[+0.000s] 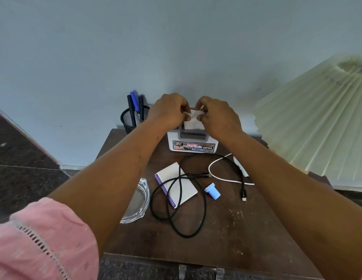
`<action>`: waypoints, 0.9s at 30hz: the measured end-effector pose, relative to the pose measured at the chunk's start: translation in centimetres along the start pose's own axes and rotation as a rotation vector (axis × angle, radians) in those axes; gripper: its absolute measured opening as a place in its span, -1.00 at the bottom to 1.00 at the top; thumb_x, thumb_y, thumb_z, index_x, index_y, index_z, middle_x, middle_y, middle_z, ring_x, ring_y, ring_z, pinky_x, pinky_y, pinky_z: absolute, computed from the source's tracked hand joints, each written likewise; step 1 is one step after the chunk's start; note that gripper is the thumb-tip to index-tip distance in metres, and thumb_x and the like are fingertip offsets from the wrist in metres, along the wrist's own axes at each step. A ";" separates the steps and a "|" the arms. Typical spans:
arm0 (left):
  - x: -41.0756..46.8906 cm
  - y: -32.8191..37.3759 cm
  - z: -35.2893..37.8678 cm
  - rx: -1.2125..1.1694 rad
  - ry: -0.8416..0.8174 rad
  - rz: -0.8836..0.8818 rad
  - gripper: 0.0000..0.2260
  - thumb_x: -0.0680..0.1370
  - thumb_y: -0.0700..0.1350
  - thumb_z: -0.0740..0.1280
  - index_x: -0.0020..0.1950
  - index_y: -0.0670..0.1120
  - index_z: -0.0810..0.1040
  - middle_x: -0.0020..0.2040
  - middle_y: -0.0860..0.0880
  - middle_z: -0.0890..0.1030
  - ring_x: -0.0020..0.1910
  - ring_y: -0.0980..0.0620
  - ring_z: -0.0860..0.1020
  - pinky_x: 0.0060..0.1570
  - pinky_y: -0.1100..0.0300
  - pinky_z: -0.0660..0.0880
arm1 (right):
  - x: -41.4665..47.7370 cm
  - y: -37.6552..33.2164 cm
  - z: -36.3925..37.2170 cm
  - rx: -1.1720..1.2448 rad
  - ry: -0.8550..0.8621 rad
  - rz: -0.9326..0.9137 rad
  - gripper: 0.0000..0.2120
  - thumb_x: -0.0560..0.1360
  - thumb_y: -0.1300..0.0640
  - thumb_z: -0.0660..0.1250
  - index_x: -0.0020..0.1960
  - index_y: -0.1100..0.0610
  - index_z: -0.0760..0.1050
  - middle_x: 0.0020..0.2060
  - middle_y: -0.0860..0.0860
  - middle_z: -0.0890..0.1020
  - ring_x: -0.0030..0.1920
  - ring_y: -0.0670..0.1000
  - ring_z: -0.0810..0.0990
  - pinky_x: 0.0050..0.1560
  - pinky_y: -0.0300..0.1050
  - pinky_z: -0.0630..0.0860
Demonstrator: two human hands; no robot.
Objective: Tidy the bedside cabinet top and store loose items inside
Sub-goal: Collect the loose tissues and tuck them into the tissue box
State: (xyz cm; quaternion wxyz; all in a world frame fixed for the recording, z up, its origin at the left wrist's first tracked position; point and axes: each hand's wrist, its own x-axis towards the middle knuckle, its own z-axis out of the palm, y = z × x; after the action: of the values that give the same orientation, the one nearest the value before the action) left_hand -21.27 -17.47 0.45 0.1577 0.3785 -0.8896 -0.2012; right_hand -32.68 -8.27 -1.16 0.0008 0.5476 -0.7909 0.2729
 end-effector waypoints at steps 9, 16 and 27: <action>-0.3 -0.4 0.4 0.080 0.041 0.030 -0.84 0.46 -0.13 0.40 0.04 -0.03 0.60 0.04 -0.05 0.63 0.01 -0.06 0.57 -0.09 0.12 0.45 | -0.1 -0.1 0.4 -0.063 -0.031 -0.013 -0.76 0.55 0.15 0.23 0.18 0.09 0.55 0.10 0.11 0.58 0.08 0.16 0.54 -0.04 -0.05 0.43; -0.3 0.1 0.4 0.227 0.090 0.139 -0.78 0.50 -0.23 0.26 0.06 -0.01 0.58 0.05 -0.05 0.62 0.02 -0.12 0.56 -0.14 0.14 0.37 | 0.1 -0.8 0.6 -0.178 -0.030 0.021 -0.74 0.53 0.21 0.21 0.17 0.10 0.55 0.09 0.13 0.56 0.09 0.20 0.54 -0.05 -0.01 0.47; -2.0 -0.1 -0.5 -0.017 0.080 -0.014 -0.63 0.53 -0.21 0.29 0.32 -0.01 0.37 0.30 -0.05 0.47 0.26 -0.06 0.44 0.19 0.00 0.41 | -0.1 0.1 0.1 0.090 -0.049 0.164 -0.49 0.46 0.32 0.29 0.37 0.05 0.31 0.20 0.13 0.50 0.25 0.19 0.42 0.17 0.00 0.41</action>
State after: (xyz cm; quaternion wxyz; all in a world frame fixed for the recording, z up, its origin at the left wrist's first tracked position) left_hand -19.67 -16.18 0.54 0.1951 0.3912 -0.8781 -0.1944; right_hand -32.71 -8.23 -1.30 -0.0654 0.4871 -0.8198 0.2940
